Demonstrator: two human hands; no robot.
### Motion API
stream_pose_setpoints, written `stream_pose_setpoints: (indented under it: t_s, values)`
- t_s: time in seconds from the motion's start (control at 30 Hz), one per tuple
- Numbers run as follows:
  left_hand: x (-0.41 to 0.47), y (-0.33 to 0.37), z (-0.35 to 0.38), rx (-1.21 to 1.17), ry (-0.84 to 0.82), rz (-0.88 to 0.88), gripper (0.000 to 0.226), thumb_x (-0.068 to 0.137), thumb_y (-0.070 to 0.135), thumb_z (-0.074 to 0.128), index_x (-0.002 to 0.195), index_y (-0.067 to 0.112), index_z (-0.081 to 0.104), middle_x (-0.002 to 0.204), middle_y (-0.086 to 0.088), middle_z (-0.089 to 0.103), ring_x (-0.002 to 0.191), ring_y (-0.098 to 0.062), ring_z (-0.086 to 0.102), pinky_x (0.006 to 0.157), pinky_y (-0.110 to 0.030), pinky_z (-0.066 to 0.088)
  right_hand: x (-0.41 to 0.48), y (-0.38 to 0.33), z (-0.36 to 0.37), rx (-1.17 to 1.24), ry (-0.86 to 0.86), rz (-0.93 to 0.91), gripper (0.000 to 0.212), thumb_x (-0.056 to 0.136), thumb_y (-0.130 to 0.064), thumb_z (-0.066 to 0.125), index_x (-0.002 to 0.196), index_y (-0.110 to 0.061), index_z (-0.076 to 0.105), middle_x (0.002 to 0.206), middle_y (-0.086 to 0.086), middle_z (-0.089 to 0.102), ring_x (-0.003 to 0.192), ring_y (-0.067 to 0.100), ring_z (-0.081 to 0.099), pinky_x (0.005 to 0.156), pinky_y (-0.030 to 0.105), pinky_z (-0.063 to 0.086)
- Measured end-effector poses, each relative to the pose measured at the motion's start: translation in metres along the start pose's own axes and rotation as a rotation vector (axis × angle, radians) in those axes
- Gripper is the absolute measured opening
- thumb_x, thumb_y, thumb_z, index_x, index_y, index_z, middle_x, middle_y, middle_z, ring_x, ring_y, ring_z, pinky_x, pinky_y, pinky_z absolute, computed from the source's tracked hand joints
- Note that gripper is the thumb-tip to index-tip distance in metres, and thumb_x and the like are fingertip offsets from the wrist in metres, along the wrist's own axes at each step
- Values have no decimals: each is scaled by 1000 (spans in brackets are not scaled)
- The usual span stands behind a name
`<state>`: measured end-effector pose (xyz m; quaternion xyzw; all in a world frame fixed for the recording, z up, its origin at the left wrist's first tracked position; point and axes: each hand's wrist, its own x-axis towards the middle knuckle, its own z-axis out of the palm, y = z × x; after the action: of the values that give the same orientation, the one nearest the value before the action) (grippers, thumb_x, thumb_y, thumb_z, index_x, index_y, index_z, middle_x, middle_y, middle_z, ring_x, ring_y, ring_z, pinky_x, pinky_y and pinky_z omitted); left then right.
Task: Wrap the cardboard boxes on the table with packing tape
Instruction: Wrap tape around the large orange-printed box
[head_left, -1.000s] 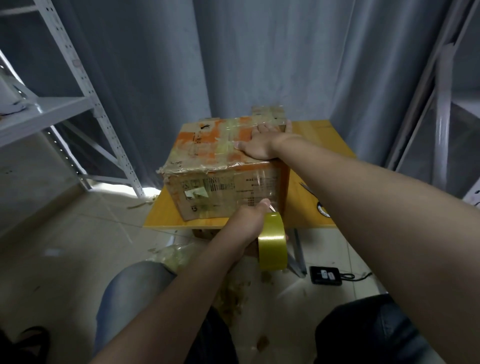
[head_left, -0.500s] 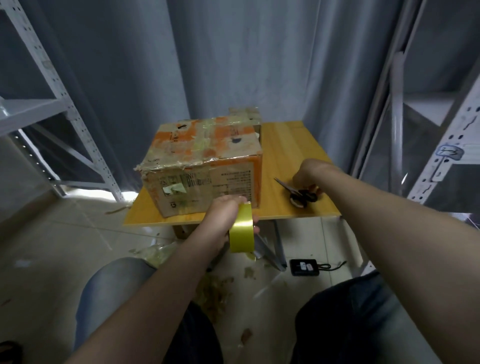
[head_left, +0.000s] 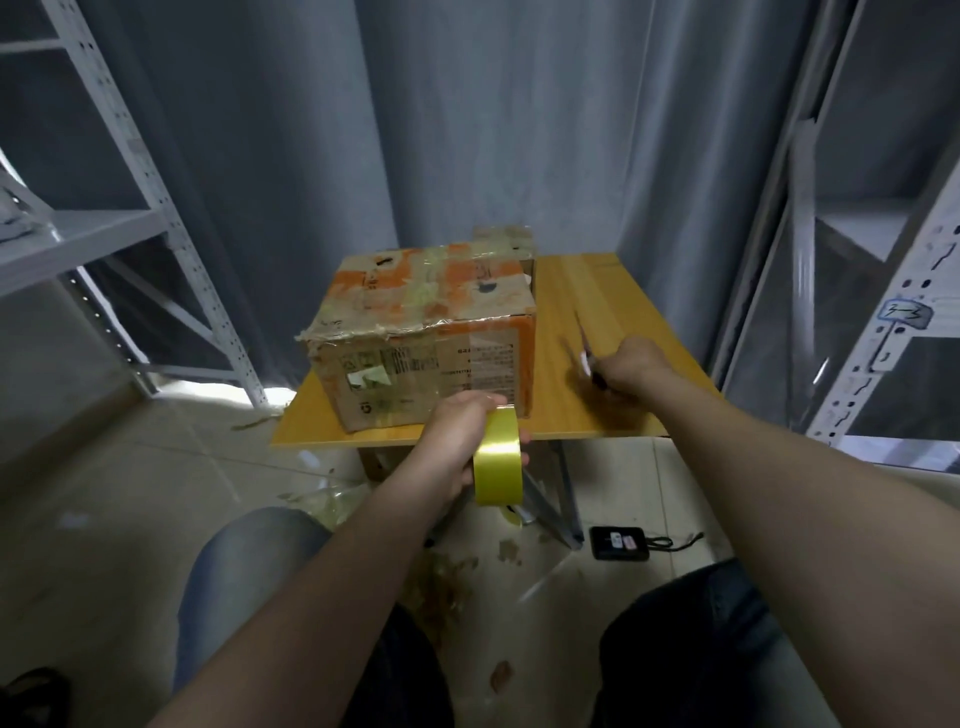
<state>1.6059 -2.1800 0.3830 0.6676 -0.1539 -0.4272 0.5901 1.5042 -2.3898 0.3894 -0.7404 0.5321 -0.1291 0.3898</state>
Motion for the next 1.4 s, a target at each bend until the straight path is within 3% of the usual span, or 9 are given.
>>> stream_pose_setpoints:
  t_s: [0.1,0.2,0.33,0.47,0.73,1.0,1.13,1.23,1.4]
  values:
    - [-2,-2,-2,-23,15,21,16,105,24,60,119,17,64,87,-19,79,70,-35,78,49,-33,59,-4,0,-2,702,-192,-72,25,102,-18,66,116,2,65,93,16,74,51,17,66,51,32,60]
    - [-3,-3,0,-49,34,44,15,105,21,61,117,14,66,89,-20,79,67,-33,78,48,-33,59,-15,4,-11,835,-430,-169,40,78,-21,83,112,-2,72,98,11,69,63,14,64,63,33,65]
    - [-2,-4,4,-65,62,57,12,104,18,62,113,11,68,98,-25,77,63,-31,77,47,-34,58,-25,13,-20,569,-649,-208,53,72,-26,82,118,-14,60,114,6,58,101,19,63,80,43,64]
    - [-1,-5,3,-71,65,61,14,104,17,61,114,9,68,104,-26,75,61,-31,76,47,-34,58,-25,28,-32,245,-707,-212,57,71,-24,86,119,-15,58,119,4,57,108,20,61,95,49,59]
    - [0,-6,1,-86,56,63,16,104,17,62,115,8,69,106,-27,73,61,-30,76,48,-35,58,-17,13,-50,-138,-627,-272,75,53,-42,97,117,-16,69,116,6,60,109,24,64,84,47,64]
    - [4,-8,-1,-102,50,62,14,103,14,62,112,6,70,97,-28,73,63,-33,74,56,-40,60,-19,-35,-41,-223,-665,-328,67,55,-43,97,110,-12,72,101,4,69,85,22,65,88,43,62]
    - [5,-10,-2,-107,46,62,15,103,15,62,113,6,69,93,-27,73,64,-33,73,60,-41,59,-17,-42,-41,-270,-665,-335,58,55,-42,97,100,-13,73,96,5,70,90,24,65,90,44,62]
    - [5,-9,-3,-91,55,59,14,102,16,64,111,8,71,98,-27,75,63,-32,76,53,-37,60,-17,-44,-41,-335,-655,-316,59,54,-39,98,99,-10,76,102,10,70,91,25,66,79,40,65]
    - [8,-9,-4,-90,41,51,14,102,18,65,112,9,70,99,-27,75,66,-33,76,58,-39,61,-18,-45,-38,-295,-640,-332,58,43,-39,101,87,-11,77,102,12,70,92,27,71,69,35,63]
